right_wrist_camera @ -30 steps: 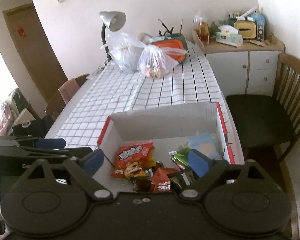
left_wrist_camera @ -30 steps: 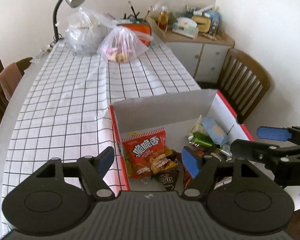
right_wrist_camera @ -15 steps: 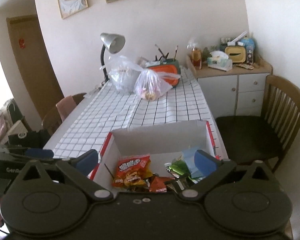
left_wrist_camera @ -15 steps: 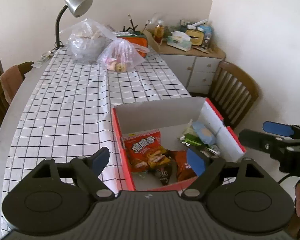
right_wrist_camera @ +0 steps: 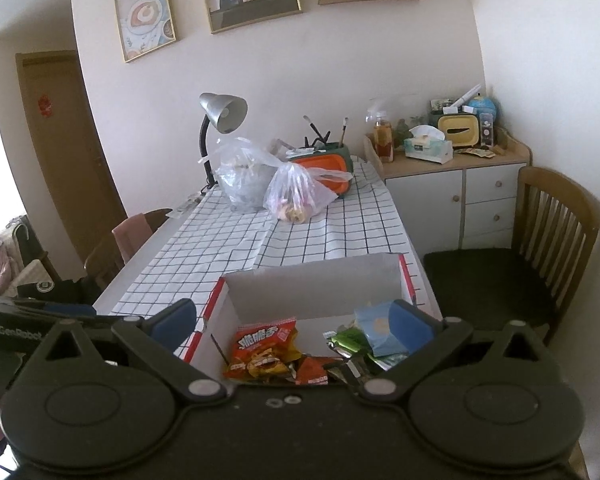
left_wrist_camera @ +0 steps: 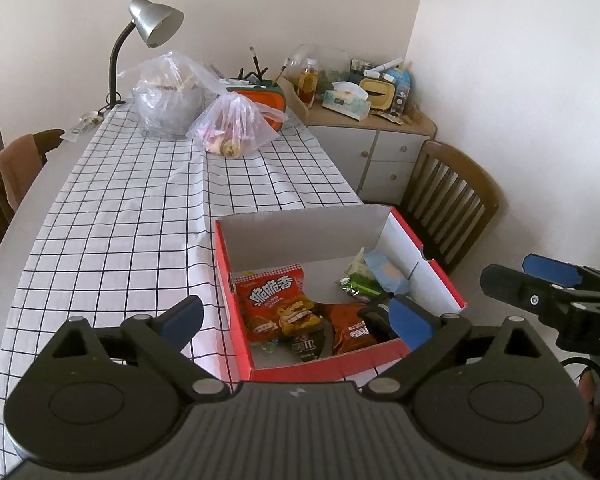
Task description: Organize snacks
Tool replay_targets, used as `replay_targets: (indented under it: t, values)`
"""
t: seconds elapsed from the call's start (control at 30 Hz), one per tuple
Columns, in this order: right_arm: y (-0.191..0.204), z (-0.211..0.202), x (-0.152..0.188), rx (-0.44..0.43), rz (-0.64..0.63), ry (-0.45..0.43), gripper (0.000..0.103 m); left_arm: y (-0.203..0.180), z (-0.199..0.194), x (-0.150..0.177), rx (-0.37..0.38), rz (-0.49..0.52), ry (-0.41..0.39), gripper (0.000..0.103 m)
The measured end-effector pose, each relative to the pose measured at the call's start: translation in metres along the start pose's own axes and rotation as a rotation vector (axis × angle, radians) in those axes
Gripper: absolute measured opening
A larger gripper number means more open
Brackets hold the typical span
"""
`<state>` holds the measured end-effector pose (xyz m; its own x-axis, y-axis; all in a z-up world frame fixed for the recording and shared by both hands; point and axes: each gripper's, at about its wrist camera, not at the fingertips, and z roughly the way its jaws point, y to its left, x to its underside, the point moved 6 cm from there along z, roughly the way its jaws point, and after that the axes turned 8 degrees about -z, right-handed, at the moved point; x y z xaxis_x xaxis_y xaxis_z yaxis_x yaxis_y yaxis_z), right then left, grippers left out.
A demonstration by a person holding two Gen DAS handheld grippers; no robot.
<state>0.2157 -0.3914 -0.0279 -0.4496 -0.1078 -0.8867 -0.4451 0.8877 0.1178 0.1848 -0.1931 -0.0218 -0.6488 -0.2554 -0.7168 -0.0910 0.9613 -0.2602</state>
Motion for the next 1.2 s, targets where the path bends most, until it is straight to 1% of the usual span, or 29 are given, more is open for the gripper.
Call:
replay_targets:
  t: [0.2, 0.57, 0.9, 1.2]
  values:
    - [0.004, -0.006, 0.004, 0.024, -0.047, -0.017, 0.103, -0.002, -0.004, 0.004, -0.010, -0.003, -0.006, 0.100]
    - [0.007, -0.008, 0.007, 0.026, -0.035, -0.028, 0.103, -0.010, -0.007, 0.008, -0.020, 0.015, -0.020, 0.100]
    - [0.008, -0.006, 0.011, 0.016, -0.016, -0.015, 0.103, -0.010, -0.007, 0.008, -0.028, 0.005, -0.018, 0.100]
    - [0.007, -0.004, 0.011, 0.026, -0.004, -0.022, 0.103, -0.010, -0.007, 0.008, -0.030, 0.004, -0.018, 0.100]
